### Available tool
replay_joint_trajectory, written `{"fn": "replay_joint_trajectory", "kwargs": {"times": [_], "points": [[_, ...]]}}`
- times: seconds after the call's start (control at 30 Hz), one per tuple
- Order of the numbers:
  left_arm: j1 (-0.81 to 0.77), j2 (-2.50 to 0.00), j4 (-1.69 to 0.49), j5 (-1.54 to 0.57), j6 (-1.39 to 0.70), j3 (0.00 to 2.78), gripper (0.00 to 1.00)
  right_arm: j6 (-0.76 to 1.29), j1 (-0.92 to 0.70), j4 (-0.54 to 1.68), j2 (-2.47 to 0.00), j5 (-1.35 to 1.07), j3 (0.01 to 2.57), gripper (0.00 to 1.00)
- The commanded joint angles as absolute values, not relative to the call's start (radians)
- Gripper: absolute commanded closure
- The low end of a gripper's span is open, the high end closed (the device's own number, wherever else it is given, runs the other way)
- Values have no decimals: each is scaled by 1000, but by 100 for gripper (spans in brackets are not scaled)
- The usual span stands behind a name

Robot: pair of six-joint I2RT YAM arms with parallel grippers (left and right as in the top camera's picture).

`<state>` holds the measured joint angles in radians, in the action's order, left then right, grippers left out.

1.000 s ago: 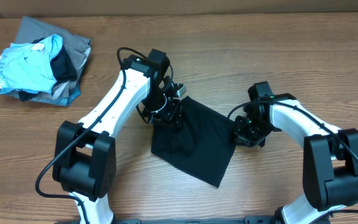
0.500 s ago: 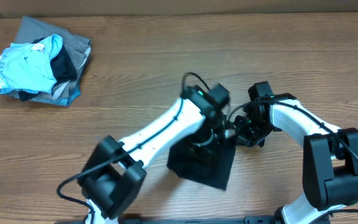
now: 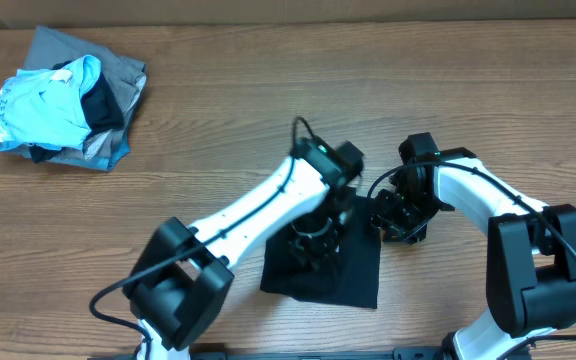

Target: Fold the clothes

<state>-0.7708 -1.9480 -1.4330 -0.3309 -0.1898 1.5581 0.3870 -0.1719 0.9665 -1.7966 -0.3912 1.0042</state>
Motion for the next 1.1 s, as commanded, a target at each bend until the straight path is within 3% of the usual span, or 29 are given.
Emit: {"fn": "replay_joint_trajectory", "kwargs": {"times": [0.0,0.13,0.37,0.57,0.67,0.7,0.73,0.77,0.8,1.07], "points": [[-688,-1884,-1438,-304,-202,1589,62,309,-176,987,-1729,-380,1090,50],[-609,-1834,-1431,-312,-183,1589,56,255,-176,966,-1656,-477,1103,45],[-595,-1819,-1379,-402,-156,1589,57,319,-176,897,-1638,-587,1103,37],[-600,-1819,-1385,-305,-199,1589,55,319,-196,868,-1644,-610,1098,38],[-585,-1819,-1370,-246,-214,1589,51,326,-240,819,-1655,-602,1081,47],[-575,-1819,-1363,-232,-214,1589,49,369,-264,798,-1663,-558,1071,65],[-570,-1819,-1361,-228,-214,1589,49,389,-274,792,-1666,-530,1067,74],[-564,-1819,-1360,-226,-213,1589,48,411,-286,790,-1670,-477,1065,90],[-562,-1819,-1360,-225,-212,1589,46,418,-289,791,-1671,-456,1065,96],[-588,-1819,-1333,-229,-202,1586,39,393,-205,962,-1625,-83,1217,96]]}}
